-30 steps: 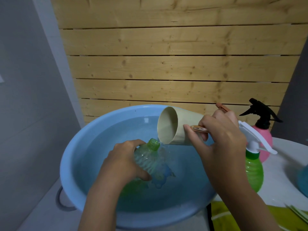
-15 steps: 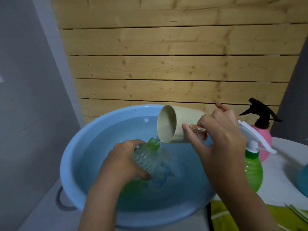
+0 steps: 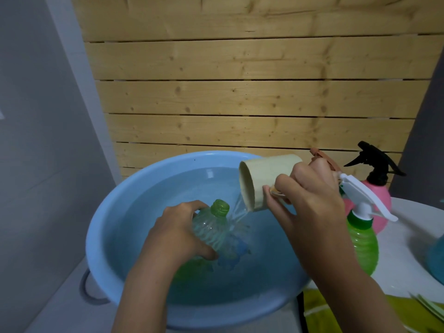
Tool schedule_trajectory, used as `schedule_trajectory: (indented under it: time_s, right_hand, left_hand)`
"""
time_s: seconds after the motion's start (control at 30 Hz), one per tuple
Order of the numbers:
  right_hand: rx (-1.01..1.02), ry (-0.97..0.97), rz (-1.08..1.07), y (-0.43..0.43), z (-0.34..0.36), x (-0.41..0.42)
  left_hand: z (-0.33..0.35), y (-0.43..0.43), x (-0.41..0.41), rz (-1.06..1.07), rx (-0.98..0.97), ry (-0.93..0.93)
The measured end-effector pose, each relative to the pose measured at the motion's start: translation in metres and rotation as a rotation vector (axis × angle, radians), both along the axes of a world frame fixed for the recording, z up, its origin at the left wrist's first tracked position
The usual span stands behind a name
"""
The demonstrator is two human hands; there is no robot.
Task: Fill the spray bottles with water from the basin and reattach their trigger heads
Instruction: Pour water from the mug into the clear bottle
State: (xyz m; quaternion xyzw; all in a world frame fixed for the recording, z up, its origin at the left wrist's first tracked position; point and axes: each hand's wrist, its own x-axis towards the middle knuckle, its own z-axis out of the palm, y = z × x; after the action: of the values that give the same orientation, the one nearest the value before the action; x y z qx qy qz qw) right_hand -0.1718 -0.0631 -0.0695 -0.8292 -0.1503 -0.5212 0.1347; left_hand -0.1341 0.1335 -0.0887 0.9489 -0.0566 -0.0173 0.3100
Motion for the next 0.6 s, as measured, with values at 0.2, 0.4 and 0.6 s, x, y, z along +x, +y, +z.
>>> schedule_trajectory:
  time_s: [0.2, 0.4, 0.6]
  right_hand:
    - [-0.109, -0.006, -0.002, 0.001, 0.001, 0.0]
    - [-0.202, 0.039, 0.046, 0.003, -0.002, 0.008]
    - [-0.225, 0.188, 0.113, 0.004, -0.01, 0.022]
  left_hand:
    - [-0.001, 0.001, 0.0, 0.017, -0.004, -0.007]
    - [0.001, 0.002, 0.001, 0.05, 0.017, -0.023]
    - [0.004, 0.003, -0.001, 0.088, 0.035, -0.039]
